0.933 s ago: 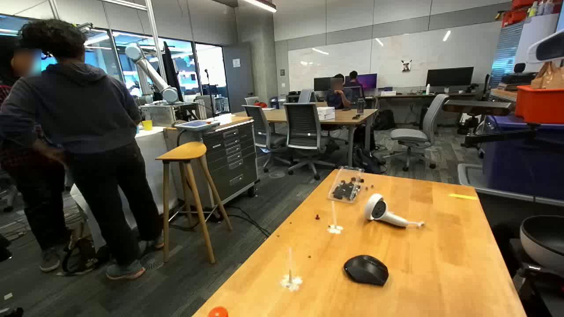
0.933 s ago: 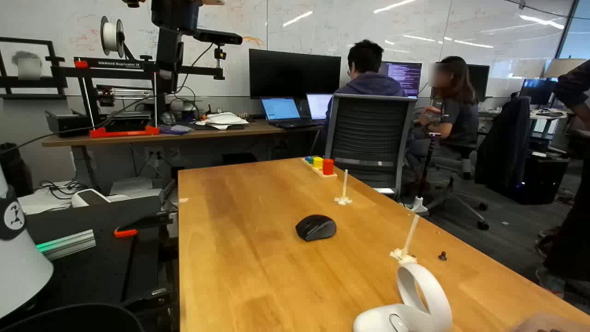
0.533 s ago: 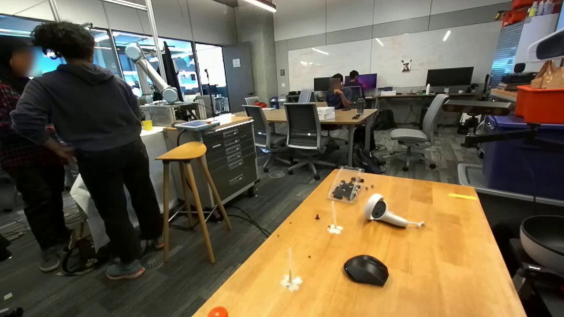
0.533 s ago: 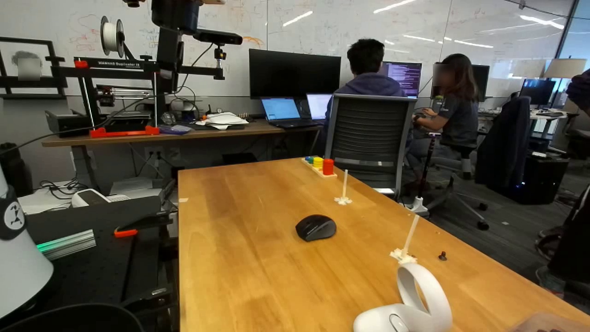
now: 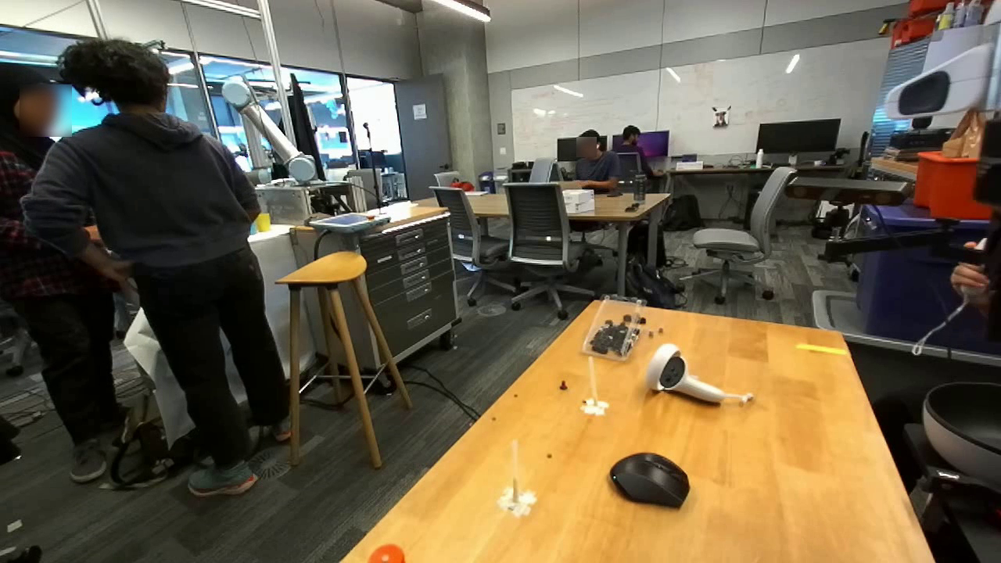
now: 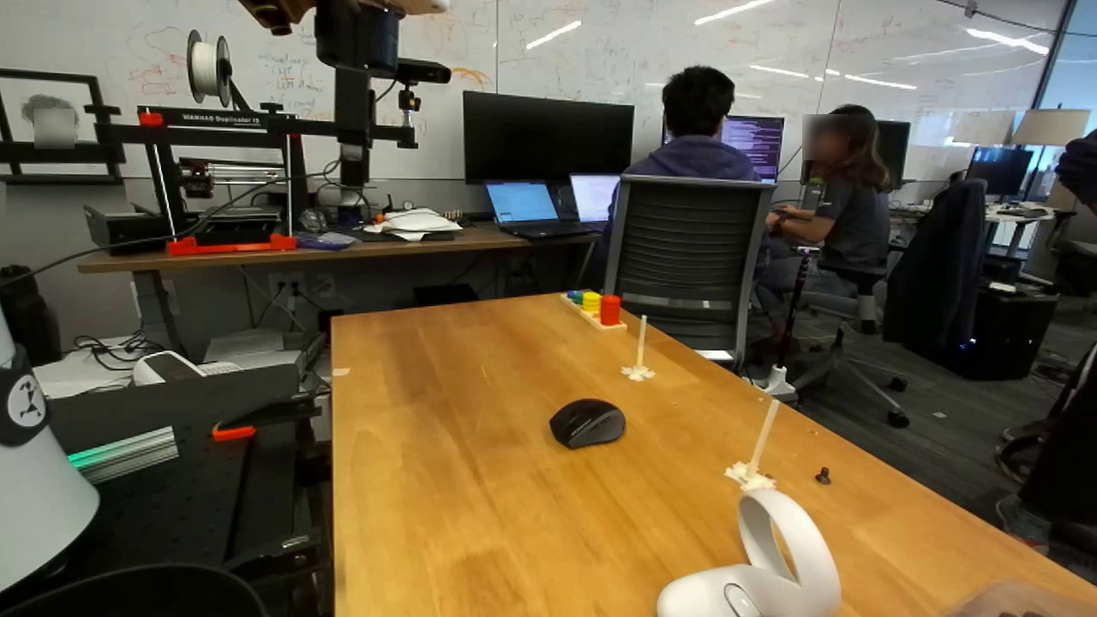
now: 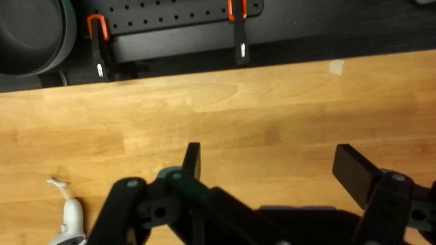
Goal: Move the mouse slightly backwards
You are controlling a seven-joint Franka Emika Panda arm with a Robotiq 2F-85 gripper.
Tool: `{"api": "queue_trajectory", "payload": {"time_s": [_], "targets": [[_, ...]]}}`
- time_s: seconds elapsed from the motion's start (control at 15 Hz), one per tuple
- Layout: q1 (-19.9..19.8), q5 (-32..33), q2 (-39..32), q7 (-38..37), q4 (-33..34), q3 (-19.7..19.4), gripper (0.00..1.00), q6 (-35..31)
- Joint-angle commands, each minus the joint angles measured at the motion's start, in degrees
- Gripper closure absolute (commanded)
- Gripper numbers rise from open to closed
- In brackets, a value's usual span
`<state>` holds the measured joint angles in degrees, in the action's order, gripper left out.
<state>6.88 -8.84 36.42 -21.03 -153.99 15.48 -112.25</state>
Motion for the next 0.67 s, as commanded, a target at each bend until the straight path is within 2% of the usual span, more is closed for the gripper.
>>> {"api": "queue_trajectory", "payload": {"time_s": [0.0,0.07,0.13,0.2,0.27,0.6], "targets": [[-4.9,6.2,-7.2,-3.1,0.9,0.4,0.00,-11.3],[-6.3,8.1,-9.1,-4.5,1.0,0.4,0.00,-15.1],[-7.9,10.1,-11.5,-6.0,1.3,0.3,0.25,-18.9],[-9.3,12.1,-13.6,-7.8,1.6,0.4,0.26,-22.2],[-10.8,14.0,-15.8,-10.0,1.8,0.6,0.32,-25.7],[-15.9,25.1,-24.8,-22.5,3.8,0.7,0.73,-35.5]]}}
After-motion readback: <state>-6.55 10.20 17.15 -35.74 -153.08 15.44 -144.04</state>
